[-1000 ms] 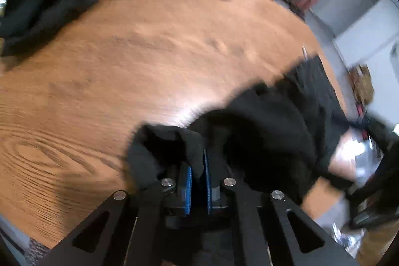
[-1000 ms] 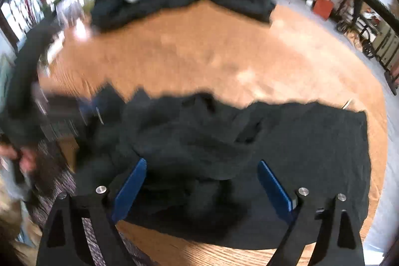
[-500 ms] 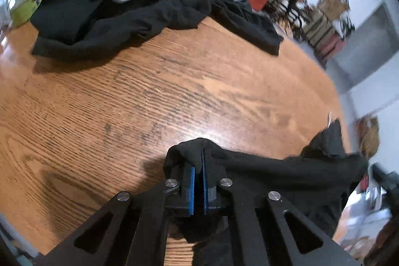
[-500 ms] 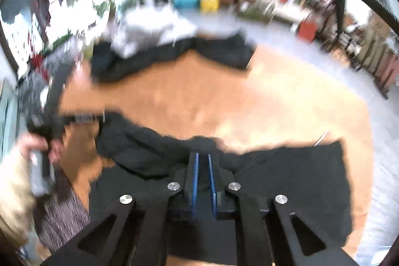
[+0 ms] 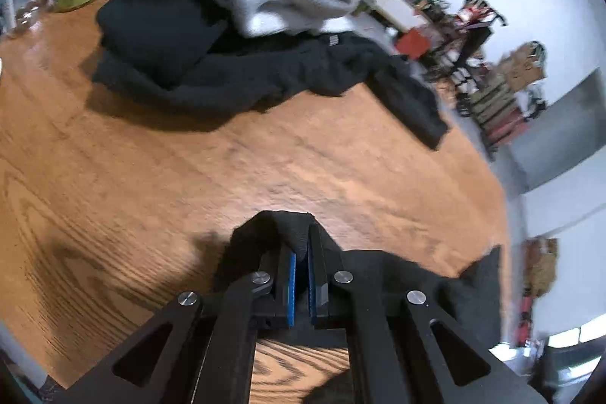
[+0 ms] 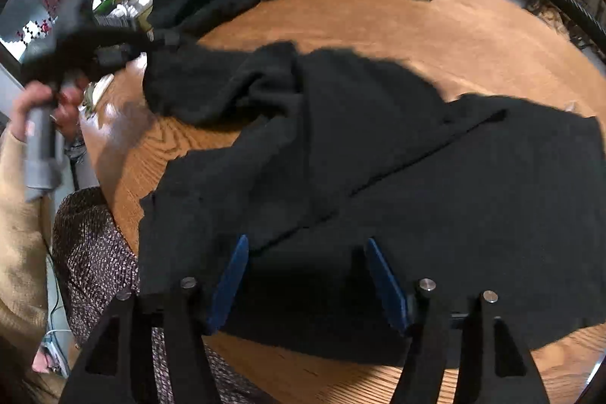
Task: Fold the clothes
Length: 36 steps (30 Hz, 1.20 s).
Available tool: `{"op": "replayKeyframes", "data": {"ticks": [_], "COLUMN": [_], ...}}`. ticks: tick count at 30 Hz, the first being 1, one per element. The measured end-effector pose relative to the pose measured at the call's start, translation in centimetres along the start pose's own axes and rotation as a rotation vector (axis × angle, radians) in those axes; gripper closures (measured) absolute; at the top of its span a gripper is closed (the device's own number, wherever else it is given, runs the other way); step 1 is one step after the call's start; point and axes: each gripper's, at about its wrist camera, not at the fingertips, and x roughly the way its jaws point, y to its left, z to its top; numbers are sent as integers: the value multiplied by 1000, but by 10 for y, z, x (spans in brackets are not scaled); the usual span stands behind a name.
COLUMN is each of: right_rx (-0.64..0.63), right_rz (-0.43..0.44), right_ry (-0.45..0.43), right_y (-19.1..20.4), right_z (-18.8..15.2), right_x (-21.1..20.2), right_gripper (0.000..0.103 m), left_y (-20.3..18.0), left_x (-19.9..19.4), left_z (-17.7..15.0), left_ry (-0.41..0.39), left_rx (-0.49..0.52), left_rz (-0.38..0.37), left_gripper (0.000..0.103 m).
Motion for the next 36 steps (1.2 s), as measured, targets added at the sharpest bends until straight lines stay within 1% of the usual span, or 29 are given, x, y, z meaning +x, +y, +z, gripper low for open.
{"op": "replayKeyframes", "data": {"ticks": [1,3,4,5,7,10,13,15,16,17,18,19,20,22,23,25,27,28,31,32,34,35,36], "right_rx": [2,8,15,21,37,100,207,286,325,367,392,419,448,510,541,586,608,610,586,566,509,463,415], "right_rz": [5,3,-1,-4,-12,-42,-116,-177,-216,-266,-294,-316,-327,-333,-337,-343,-334,-323,-298,-290,-272,-260,-249], "right_ry": [-4,-62,-95,-128,-192,-250,-271,-265,-249,-218,-201,-188,-179,-166,-159,-146,-138,-138,-153,-157,-161,-159,-157], "right_y": [1,-2,-5,-8,-14,-37,-75,-100,-113,-127,-136,-146,-157,-177,-186,-198,-207,-209,-201,-195,-179,-166,-151], "right_z": [0,6,9,12,17,15,-2,-18,-29,-42,-51,-61,-73,-97,-106,-117,-122,-121,-107,-99,-81,-69,-57], "right_x": [2,-11,-19,-28,-45,-70,-88,-95,-98,-100,-101,-105,-110,-114,-115,-111,-106,-103,-98,-95,-89,-83,-76], "right_gripper": [34,34,32,29,29,29,29,29,29,29,29,29,29,29,29,29,29,29,29,29,29,29,29], "left_y": [-5,-32,-47,-73,-116,-192,-270,-305,-323,-335,-347,-358,-360,-359,-352,-331,-304,-289,-243,-233,-213,-204,-197], "left_x": [-6,-25,-33,-44,-54,-63,-54,-38,-30,-17,-4,9,18,35,42,50,55,57,61,62,63,63,62], "left_z": [2,8,11,12,9,-10,-38,-53,-60,-66,-73,-80,-84,-92,-92,-83,-77,-73,-67,-65,-64,-62,-60], "left_ry": [6,29,36,41,49,106,175,228,255,319,388,457,503,588,598,575,543,525,438,444,469,487,491], "left_rx": [-1,14,32,79,170,313,422,429,430,419,407,394,380,352,361,386,398,413,454,441,408,367,347], "left_rz": [-40,-197,-254,-299,-337,-449,-564,-591,-603,-601,-597,-592,-583,-563,-529,-431,-305,-227,59,68,57,31,24], "left_gripper": [99,99,99,99,99,99,99,98,96,80,65,32,24,24,24,24,24,24,25,25,25,25,25]}}
